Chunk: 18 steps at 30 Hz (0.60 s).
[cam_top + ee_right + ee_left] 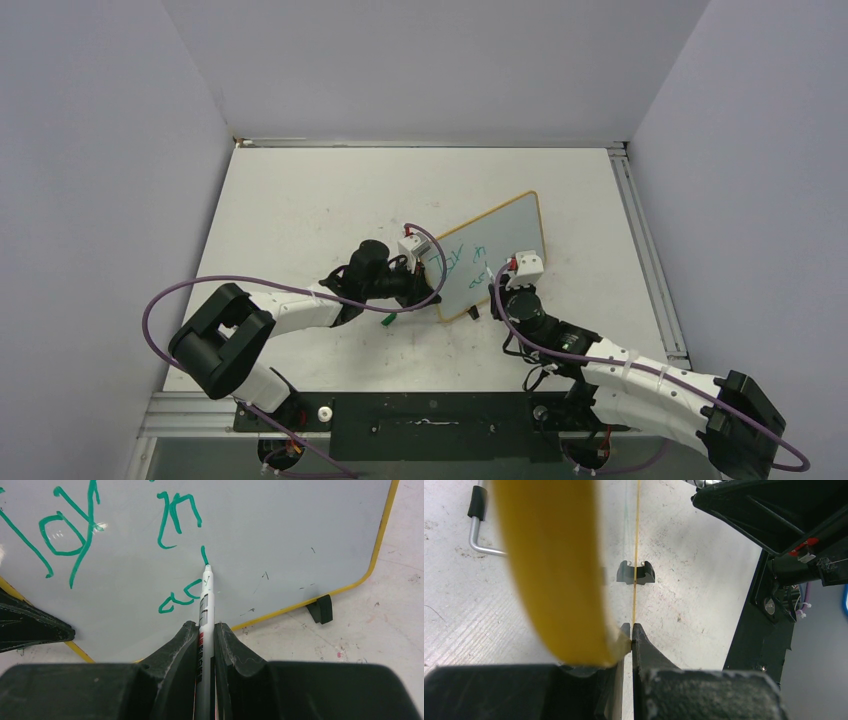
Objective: Write a sentence on the whiteboard
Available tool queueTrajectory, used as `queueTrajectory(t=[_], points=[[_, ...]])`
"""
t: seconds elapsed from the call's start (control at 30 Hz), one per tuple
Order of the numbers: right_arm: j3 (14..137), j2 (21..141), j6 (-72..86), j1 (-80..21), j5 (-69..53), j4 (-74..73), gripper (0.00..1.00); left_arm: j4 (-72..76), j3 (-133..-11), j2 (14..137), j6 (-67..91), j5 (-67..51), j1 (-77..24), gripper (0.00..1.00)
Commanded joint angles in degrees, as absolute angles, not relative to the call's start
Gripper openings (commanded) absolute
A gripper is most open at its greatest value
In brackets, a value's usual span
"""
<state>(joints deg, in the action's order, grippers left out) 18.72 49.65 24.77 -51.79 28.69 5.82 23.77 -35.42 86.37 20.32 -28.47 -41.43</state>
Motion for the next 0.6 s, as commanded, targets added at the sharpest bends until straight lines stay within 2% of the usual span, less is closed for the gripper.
queueTrajectory(t=[0.0,0.57], points=[[18.3,50.9,27.8,-52.0,26.6,3.8,0.05,23.1,-36.9,86.8,20.0,-30.2,-42.4,0.00],[18.8,51.2,31.5,-53.3,26.4,0.2,0.05,23.0,-36.9,86.6,19.8,-30.2,-42.4,0.00]])
